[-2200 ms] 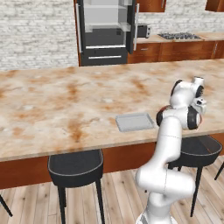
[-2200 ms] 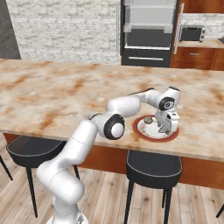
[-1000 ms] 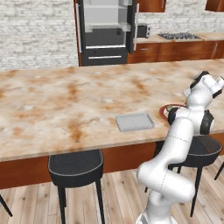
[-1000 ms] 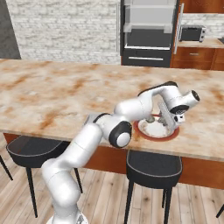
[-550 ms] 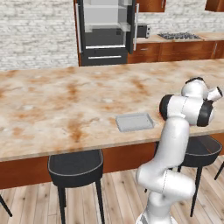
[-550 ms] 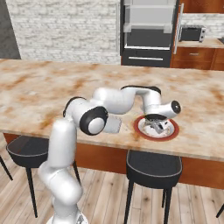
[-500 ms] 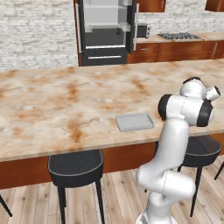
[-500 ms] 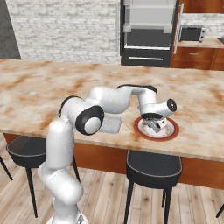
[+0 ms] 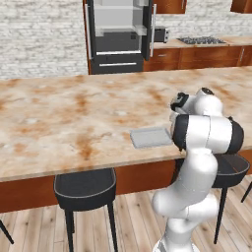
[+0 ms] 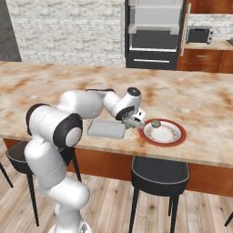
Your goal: Place two dumplings into each of the tupperware containers and then place the containers in the fridge.
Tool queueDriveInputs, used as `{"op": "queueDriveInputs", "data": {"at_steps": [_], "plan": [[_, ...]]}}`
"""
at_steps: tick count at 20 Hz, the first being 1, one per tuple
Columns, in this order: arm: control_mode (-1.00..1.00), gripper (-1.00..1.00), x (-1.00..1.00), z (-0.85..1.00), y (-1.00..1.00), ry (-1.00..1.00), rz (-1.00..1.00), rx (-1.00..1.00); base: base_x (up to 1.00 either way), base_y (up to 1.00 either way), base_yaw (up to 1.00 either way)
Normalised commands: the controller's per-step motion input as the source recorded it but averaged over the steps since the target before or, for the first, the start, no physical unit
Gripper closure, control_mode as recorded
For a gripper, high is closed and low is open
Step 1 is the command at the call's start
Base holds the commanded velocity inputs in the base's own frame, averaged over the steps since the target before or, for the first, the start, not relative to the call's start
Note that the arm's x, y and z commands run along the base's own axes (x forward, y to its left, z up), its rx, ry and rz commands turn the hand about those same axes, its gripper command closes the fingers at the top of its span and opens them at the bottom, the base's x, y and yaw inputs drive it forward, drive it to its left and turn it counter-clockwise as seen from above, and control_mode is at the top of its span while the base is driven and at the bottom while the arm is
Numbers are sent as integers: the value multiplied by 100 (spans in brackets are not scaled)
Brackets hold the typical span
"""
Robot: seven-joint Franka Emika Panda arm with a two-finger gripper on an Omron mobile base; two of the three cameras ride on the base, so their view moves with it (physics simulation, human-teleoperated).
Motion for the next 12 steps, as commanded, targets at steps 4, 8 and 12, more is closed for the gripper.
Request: {"op": "queueDriveInputs", "data": {"at_steps": [4,8,12], "plan": [[-100,100,16,-4,100,17,13,-15,0,0,0],[-100,100,61,-23,100,28,10,-14,0,0,0],[-100,100,48,-15,96,30,4,-13,0,0,0]]}}
